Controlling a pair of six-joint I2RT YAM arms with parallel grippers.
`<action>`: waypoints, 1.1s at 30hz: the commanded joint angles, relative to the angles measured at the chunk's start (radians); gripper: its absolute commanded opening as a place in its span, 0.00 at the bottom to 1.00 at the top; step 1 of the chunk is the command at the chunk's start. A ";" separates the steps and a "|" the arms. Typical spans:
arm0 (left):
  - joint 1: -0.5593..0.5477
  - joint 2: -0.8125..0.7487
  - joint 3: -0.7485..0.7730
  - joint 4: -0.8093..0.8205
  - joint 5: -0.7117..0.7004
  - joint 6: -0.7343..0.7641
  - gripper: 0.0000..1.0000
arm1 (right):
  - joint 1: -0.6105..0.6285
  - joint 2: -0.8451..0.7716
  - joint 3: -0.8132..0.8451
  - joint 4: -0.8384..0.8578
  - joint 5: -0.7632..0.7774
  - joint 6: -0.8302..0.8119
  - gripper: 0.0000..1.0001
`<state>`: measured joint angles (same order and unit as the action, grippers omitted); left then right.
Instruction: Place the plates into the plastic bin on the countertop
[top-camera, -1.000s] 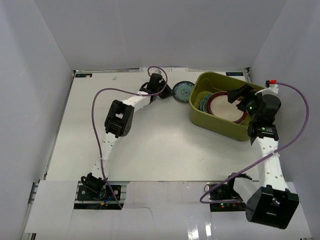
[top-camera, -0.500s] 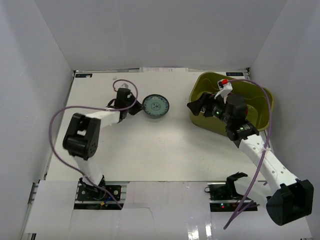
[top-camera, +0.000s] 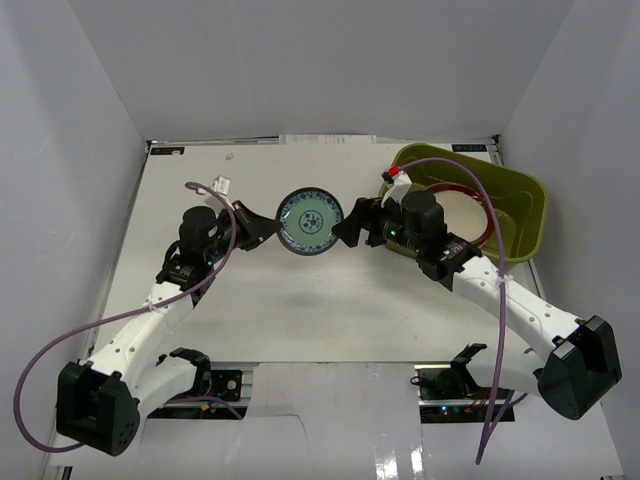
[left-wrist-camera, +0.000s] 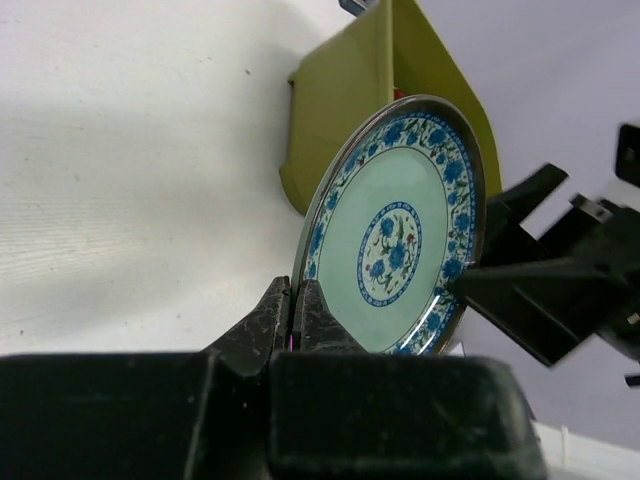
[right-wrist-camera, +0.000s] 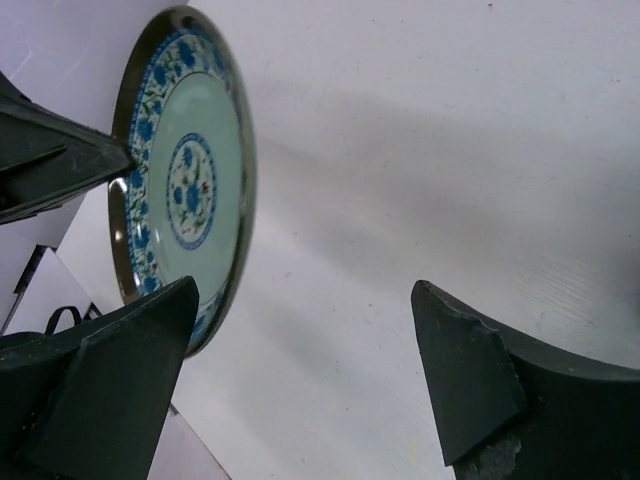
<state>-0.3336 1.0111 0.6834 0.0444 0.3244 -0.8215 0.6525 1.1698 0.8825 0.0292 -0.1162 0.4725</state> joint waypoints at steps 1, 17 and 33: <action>-0.001 -0.072 0.011 -0.069 0.099 0.036 0.00 | 0.010 0.008 0.023 0.075 -0.029 0.066 0.88; -0.001 -0.123 0.160 -0.259 0.179 0.260 0.76 | -0.204 -0.071 0.039 0.147 -0.098 0.179 0.08; -0.012 -0.301 -0.013 -0.350 0.045 0.433 0.98 | -0.926 -0.144 -0.120 0.009 -0.073 0.126 0.09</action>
<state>-0.3370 0.7155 0.6647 -0.3012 0.3832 -0.4183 -0.2661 1.0325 0.7788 0.0360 -0.2134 0.6147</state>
